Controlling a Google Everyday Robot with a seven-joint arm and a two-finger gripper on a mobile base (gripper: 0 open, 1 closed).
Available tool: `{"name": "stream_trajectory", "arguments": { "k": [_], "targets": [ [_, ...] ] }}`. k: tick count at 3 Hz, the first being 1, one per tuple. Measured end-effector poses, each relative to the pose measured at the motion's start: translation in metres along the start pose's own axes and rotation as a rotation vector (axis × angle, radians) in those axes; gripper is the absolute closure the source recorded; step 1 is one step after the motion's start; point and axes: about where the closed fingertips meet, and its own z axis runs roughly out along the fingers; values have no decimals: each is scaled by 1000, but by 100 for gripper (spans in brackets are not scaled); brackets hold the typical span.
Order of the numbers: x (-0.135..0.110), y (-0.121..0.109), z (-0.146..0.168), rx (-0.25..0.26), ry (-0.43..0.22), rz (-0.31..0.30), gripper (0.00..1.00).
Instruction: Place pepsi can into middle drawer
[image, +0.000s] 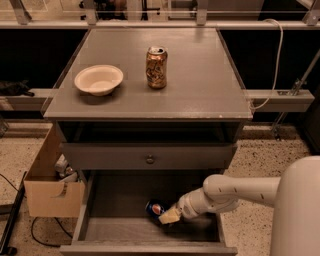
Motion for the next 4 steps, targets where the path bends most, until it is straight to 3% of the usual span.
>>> {"name": "stream_trajectory", "arguments": {
  "k": [1,2,4],
  "targets": [
    [0,0,0,0,0,0,81],
    [0,0,0,0,0,0,50],
    [0,0,0,0,0,0,4]
  ]
}}
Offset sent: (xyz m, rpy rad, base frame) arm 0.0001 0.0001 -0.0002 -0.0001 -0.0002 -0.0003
